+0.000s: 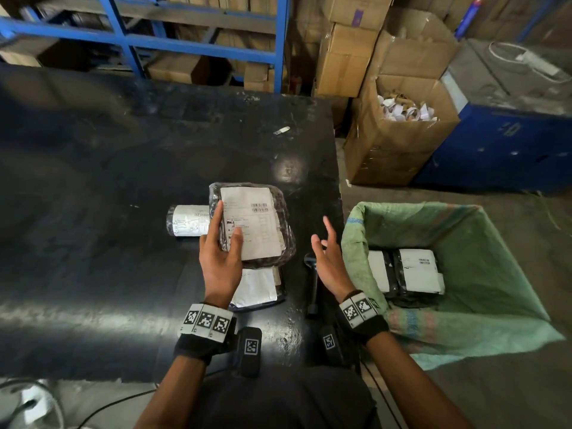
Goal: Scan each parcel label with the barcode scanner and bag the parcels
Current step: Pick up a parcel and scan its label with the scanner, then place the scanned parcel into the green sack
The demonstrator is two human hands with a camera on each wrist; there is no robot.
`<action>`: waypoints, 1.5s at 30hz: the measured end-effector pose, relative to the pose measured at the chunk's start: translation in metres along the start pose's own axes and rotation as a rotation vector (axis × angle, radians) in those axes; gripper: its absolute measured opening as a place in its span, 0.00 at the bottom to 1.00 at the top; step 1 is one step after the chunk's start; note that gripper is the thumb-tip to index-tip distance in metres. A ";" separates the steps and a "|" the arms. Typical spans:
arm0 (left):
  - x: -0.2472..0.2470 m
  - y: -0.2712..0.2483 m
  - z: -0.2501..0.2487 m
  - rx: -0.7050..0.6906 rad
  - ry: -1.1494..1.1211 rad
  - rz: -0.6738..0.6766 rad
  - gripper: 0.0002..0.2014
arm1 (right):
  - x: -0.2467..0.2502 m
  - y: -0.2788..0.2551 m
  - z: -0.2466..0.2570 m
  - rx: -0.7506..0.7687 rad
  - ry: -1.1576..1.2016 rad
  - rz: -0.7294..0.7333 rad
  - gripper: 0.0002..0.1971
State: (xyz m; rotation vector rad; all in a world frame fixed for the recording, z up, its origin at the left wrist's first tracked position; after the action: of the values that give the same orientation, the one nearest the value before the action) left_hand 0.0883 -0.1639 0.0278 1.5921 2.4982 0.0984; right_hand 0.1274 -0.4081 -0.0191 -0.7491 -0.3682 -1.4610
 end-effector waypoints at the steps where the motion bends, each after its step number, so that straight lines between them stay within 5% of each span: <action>1: -0.004 -0.001 0.000 0.013 -0.028 0.016 0.28 | 0.005 -0.006 0.017 0.068 0.070 0.032 0.30; 9: -0.035 -0.006 -0.002 0.067 -0.239 0.126 0.27 | 0.014 -0.025 0.071 0.300 0.114 0.045 0.27; 20: -0.108 -0.023 -0.014 0.090 -0.271 0.250 0.24 | 0.080 -0.032 0.046 0.294 0.110 -0.156 0.26; 26: -0.176 -0.036 0.000 0.201 0.186 0.555 0.27 | 0.156 -0.025 -0.013 0.124 0.091 -0.214 0.26; 33: -0.263 -0.094 0.028 -0.118 0.681 0.749 0.39 | 0.234 0.013 -0.136 -0.137 -0.190 -0.122 0.26; 40: -0.286 -0.118 0.089 -0.016 0.922 0.796 0.41 | 0.228 0.076 -0.194 -0.307 -0.460 0.157 0.26; 45: -0.278 -0.115 0.100 -0.015 0.856 0.815 0.38 | 0.197 0.118 -0.214 -0.307 -0.400 0.212 0.25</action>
State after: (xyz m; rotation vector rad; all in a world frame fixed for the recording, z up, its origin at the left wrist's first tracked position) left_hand 0.1185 -0.4684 -0.0559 2.8938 2.0266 1.0885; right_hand 0.2179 -0.7036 -0.0746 -1.2967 -0.3568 -1.1759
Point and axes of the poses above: each hand's wrist, its own y-axis towards the middle knuckle, its own x-axis out of the back of the hand, z = x × y, the point moved 6 cm from there along y, towards the middle knuckle, and after that the axes turned 15 degrees about -y, right-handed, at the moved point
